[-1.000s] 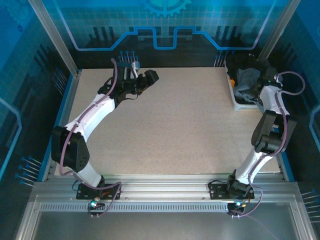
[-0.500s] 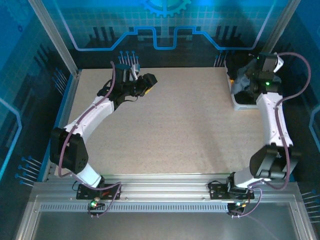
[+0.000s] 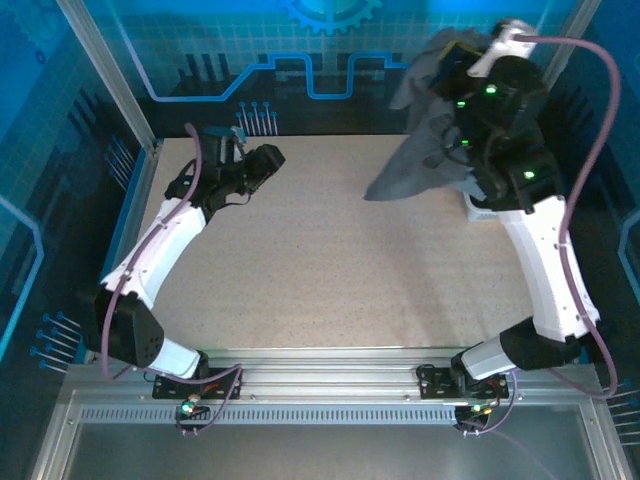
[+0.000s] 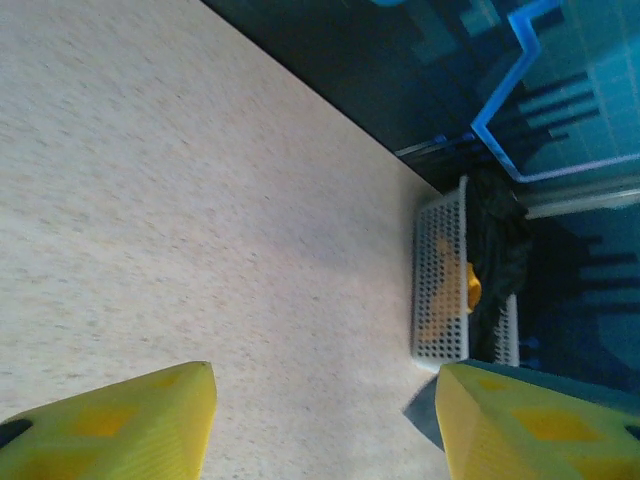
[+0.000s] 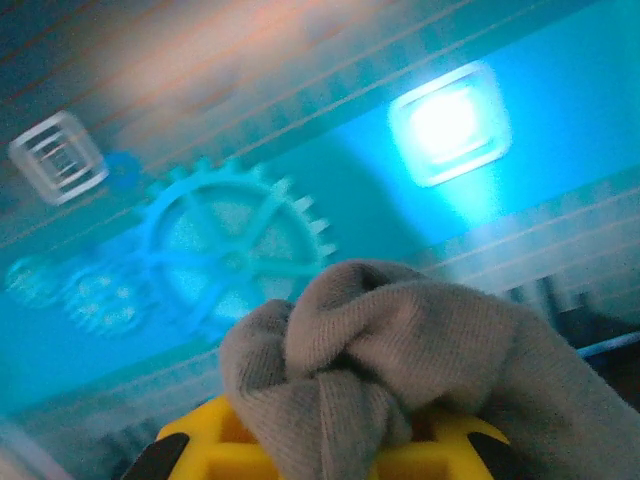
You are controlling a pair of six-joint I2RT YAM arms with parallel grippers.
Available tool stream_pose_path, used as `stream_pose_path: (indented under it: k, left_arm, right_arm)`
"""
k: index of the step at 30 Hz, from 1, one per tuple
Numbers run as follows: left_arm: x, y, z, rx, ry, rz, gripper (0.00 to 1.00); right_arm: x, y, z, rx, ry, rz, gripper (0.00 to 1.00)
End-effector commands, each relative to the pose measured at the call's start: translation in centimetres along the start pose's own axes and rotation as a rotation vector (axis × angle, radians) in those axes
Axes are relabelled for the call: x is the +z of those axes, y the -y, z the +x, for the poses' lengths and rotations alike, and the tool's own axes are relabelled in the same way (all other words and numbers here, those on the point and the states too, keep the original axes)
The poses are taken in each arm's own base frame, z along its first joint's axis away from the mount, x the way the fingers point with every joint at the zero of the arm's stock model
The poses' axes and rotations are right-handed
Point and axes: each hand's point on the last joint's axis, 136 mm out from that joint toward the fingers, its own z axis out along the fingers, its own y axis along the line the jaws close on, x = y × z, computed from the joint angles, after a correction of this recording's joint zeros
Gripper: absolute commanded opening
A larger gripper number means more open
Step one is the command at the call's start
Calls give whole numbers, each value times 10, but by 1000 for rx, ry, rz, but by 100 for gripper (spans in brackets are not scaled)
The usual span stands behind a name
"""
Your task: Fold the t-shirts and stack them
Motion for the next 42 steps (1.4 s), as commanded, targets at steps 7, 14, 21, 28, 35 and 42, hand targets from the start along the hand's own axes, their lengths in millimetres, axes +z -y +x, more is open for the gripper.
stream_pose_path:
  k: [7,14,21,28,35,42]
  left_arm:
    - [-67,-33,-14,44,121,-219,69]
    - [-66,-66,25,-29,23,-258,68]
    - [-11,-71,97,-161,-236,-214,67]
    - [75,-35,167,-256,-431,-238,72]
    - [126,-43,211,-427,-482,-418,73]
    - [162,-58,201,-491,-366,-486,67]
  right_arm:
    - [32,-134,278,-128,-716,-350,67]
    - [25,-73,305,-124,-823,-248,69]
    - [-3,80,344,53,-947,116,64]
    - [-41,169,378,235,-1010,305,63]
    - [-48,185,375,242,-1005,332,63]
    - [-51,191,373,244,-1013,328,63]
